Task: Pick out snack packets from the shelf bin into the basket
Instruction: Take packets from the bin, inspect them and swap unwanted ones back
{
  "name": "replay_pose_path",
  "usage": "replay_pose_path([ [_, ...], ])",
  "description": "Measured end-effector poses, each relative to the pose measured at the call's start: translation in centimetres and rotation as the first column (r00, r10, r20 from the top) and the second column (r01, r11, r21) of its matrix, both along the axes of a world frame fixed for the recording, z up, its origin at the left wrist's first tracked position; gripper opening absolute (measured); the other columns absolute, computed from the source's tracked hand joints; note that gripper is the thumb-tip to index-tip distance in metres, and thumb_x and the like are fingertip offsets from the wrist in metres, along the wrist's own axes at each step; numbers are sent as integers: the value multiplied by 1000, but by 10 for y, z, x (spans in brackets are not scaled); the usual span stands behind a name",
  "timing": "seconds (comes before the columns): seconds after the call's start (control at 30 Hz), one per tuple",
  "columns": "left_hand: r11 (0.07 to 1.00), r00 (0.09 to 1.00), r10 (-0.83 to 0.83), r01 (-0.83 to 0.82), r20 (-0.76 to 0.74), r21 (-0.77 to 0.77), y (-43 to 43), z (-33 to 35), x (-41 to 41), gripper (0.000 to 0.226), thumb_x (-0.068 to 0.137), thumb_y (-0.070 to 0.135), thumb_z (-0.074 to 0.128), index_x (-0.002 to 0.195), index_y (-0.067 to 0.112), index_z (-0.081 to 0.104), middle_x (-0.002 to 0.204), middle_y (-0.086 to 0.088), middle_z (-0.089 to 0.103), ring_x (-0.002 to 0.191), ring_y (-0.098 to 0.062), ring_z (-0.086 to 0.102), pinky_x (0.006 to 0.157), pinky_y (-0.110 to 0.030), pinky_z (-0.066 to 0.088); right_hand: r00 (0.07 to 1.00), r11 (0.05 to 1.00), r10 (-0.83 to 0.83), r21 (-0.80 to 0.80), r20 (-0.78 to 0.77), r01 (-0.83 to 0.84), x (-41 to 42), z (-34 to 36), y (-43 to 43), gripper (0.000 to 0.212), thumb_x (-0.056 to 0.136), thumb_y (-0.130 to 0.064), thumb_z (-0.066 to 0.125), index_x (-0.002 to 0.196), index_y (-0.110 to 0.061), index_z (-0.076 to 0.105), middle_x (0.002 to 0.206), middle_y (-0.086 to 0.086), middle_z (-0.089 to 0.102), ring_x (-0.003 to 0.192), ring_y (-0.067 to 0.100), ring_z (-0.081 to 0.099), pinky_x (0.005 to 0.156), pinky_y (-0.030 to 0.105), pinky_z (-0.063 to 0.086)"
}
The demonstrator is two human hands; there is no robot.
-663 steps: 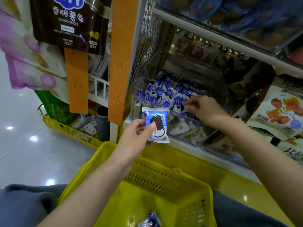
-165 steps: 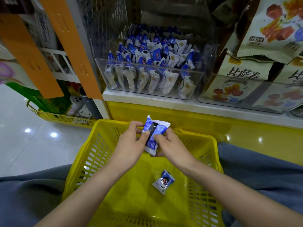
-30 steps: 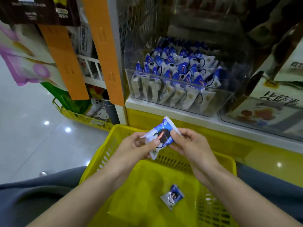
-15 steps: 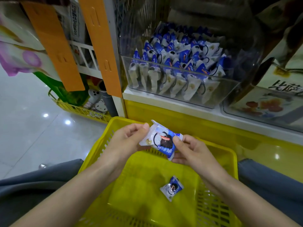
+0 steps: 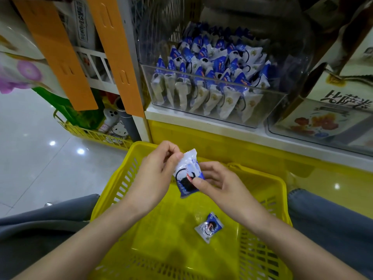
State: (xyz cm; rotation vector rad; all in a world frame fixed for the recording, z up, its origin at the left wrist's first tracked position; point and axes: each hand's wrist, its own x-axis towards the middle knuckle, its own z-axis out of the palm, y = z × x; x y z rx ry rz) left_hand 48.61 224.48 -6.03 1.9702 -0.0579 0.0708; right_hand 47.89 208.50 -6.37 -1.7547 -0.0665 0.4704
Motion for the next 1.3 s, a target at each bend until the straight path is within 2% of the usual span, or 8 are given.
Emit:
replay_pose_path([
  [0.17, 994, 993, 113, -113, -31, -7, -5, -2, -4, 14, 92, 15, 51, 80, 22, 48, 77, 13, 54, 68, 1, 50, 61, -13, 40, 987, 991, -130, -13, 93, 132, 0, 1, 2, 7, 79, -20, 69, 81, -21, 63, 82, -10, 68, 73, 6, 63, 67, 18, 49],
  [0.27, 969, 916, 122, -193, -381, -154, -9, 0, -1, 16, 95, 31, 43, 84, 21, 51, 90, -3, 58, 74, -13, 56, 67, -28, 47, 929, 956, -196, -148, 313, 252, 1, 1, -3, 11, 79, -23, 70, 82, -21, 60, 84, -9, 66, 77, 5, 60, 70, 23, 49],
  [0.33, 876, 784, -77, -241, -615, -418, -11, 4, 1, 36, 93, 43, 36, 87, 15, 58, 90, -10, 65, 72, -22, 63, 63, -32, 53, 865, 940, -51, -268, 500, 210, -1, 2, -6, 14, 80, -21, 70, 89, -17, 60, 89, -6, 62, 83, 5, 57, 73, 24, 47],
  [0.43, 754, 806, -203, -234, -557, -614, -10, 6, -1, 37, 81, 40, 52, 89, 7, 66, 91, -11, 72, 78, -19, 69, 66, -26, 57, 758, 890, 242, -450, 606, 76, -6, 3, -7, 17, 80, -17, 69, 95, -14, 62, 99, -2, 58, 95, 14, 56, 78, 28, 44],
  [0.63, 845, 889, -23, -228, -458, -484, -5, 3, 0, 23, 85, 7, 60, 107, 12, 61, 102, -7, 70, 89, -16, 68, 80, -29, 54, 850, 941, 85, -322, 519, 102, -5, 7, -2, 33, 88, -12, 60, 121, -16, 52, 119, -5, 50, 112, 1, 46, 96, 11, 35],
  [0.83, 887, 930, -3, -167, -368, -430, -10, 4, -2, 20, 83, 8, 63, 102, 15, 61, 101, -8, 69, 89, -17, 66, 79, -31, 52, 969, 963, -209, 146, -128, 227, 8, 12, 1, 28, 91, -13, 54, 118, -6, 55, 114, 9, 64, 90, 12, 64, 70, 17, 55],
  [1.03, 986, 999, -49, 49, 1, 157, -17, -2, -10, 41, 71, 21, 77, 101, 29, 51, 103, 15, 55, 94, 9, 51, 75, -4, 38, 941, 917, -295, 228, -167, 328, 9, 11, 4, 20, 89, -8, 56, 106, 1, 58, 92, 12, 67, 67, 9, 65, 56, 19, 55],
  [1.3, 992, 984, -116, 122, -136, 39, -13, -5, -13, 30, 83, 26, 66, 106, 37, 51, 108, 19, 61, 92, 2, 58, 81, -19, 48, 965, 920, -234, 294, -118, 259, 7, 8, 5, 23, 87, -2, 57, 110, -4, 60, 92, 1, 68, 73, 6, 67, 65, 22, 56],
])
